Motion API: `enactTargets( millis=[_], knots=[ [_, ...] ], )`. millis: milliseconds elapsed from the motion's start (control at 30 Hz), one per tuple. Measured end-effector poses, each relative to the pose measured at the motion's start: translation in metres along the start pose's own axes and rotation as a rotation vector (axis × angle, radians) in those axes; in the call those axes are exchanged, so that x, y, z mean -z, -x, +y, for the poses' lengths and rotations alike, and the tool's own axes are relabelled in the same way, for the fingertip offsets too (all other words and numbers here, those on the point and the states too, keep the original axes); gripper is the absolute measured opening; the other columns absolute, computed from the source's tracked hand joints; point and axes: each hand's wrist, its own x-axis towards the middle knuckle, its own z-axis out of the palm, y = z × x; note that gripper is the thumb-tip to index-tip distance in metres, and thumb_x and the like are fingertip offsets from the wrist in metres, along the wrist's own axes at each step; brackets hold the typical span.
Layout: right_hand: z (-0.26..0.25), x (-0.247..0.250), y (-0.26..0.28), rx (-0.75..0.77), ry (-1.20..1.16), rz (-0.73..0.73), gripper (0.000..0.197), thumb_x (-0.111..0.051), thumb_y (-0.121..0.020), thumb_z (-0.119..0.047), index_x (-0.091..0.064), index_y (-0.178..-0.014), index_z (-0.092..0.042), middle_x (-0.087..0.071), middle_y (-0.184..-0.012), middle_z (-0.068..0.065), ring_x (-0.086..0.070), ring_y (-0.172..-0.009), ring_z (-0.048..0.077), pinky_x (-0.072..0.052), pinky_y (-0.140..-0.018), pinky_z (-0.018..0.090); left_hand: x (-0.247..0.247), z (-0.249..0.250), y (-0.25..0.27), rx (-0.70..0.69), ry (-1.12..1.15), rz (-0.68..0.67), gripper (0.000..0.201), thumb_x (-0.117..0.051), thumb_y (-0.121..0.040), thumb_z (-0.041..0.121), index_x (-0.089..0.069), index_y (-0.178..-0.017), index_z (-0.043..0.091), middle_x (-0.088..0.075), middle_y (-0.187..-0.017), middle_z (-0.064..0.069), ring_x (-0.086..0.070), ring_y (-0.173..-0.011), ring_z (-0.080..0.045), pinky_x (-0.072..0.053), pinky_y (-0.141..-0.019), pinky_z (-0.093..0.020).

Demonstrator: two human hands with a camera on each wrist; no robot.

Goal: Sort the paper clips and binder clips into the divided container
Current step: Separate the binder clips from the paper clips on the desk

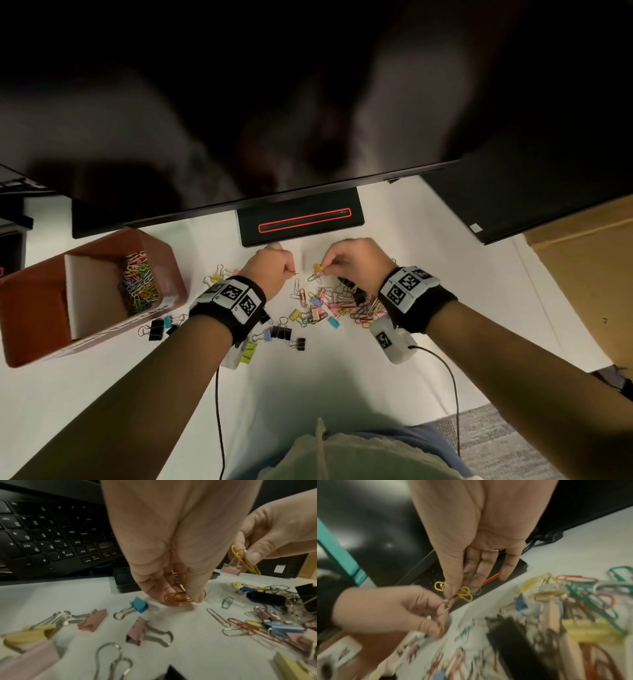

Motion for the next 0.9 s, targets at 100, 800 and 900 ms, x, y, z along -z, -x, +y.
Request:
enactTargets(
  millis=[100,800,900],
  knots=[
    [0.006,0.021,0.001,-0.041,-0.132,0.063,0.005,-0.071,-0.079,-0.012,-0.07,-0.084,-0.011,-0.073,-0.093,0.006,-0.068,-0.088,0.017,-0.054,-0.087,0.031,0.004,0.0,0.011,-0.082,0.069,0.012,0.009,-0.056,-0.088,0.014,-0.063,-0.093,0.013,-0.056,-0.096,-0.003,-0.056,-0.084,-0.017,-0.046,-0.08,-0.027],
    [0.038,0.05,-0.006,-0.128,0.404,-0.105,0.032,-0.067,-0.082,-0.02,-0.062,-0.114,-0.018,-0.051,-0.117,0.008,-0.057,-0.097,0.024,-0.05,-0.09,0.033,-0.015,0.014,0.018,-0.172,-0.196,-0.099,0.011,-0.058,-0.087,0.022,-0.066,-0.092,0.015,-0.052,-0.1,-0.001,-0.051,-0.093,-0.016,-0.043,-0.073,-0.025],
    [0.035,0.047,-0.007,-0.126,0.357,-0.102,0.029,-0.063,-0.085,-0.016,-0.062,-0.114,-0.015,-0.061,-0.116,0.009,-0.059,-0.1,0.024,-0.049,-0.089,0.03,-0.016,0.014,0.017,-0.17,-0.22,-0.119,0.013,-0.057,-0.088,0.022,-0.066,-0.094,0.015,-0.054,-0.101,0.0,-0.052,-0.093,-0.017,-0.047,-0.077,-0.028]
  ],
)
